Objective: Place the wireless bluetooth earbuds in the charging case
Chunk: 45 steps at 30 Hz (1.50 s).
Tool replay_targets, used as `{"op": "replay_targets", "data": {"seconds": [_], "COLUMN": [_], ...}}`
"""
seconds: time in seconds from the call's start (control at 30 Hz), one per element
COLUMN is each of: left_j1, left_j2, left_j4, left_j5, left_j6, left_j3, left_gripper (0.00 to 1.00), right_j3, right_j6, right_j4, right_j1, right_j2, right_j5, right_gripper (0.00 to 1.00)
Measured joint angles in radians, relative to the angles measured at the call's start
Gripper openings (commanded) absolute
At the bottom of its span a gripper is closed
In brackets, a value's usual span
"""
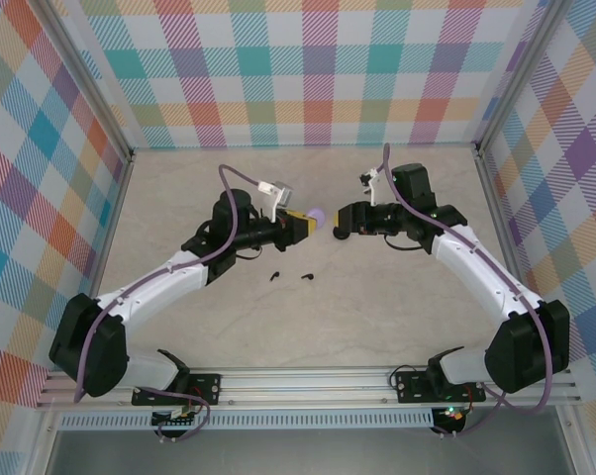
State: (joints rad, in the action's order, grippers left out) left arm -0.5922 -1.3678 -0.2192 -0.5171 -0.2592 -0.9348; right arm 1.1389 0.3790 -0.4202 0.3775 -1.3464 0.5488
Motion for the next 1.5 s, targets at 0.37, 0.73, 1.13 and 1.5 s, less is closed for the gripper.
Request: {"op": "replay_targets", "data": {"seconds": [0.37, 0.73, 1.13, 1.5], "left_j1": [0.125, 0.256, 0.306, 0.316], "left_j2": [-0.227, -0.508, -0.791, -0.901], "left_j4": [0.234, 0.442, 0.585, 0.610], "left_j5": [0.039, 0.003, -0.051, -0.066], "left_j6": [-0.072, -0.088, -0.055, -0.055], "left_j3": [-0.238, -0.493, -0.759, -0.777], "left_gripper": [0.11, 0.10, 0.08, 0.08], "right_j3": [0.000, -0.001, -0.018, -0.042], "right_j6": [-0.018, -0.026, -0.024, -0.020], "right_j4": [-0.073, -0.094, -0.110, -0.124], "right_j1": [0.000, 0.000, 0.000, 0.000], "right_j2": [0.000, 0.002, 0.009, 0.020], "right_j5": [-0.153, -0.194, -0.201, -0.201], "right_gripper": [0.29, 0.30, 0.30, 0.31]}}
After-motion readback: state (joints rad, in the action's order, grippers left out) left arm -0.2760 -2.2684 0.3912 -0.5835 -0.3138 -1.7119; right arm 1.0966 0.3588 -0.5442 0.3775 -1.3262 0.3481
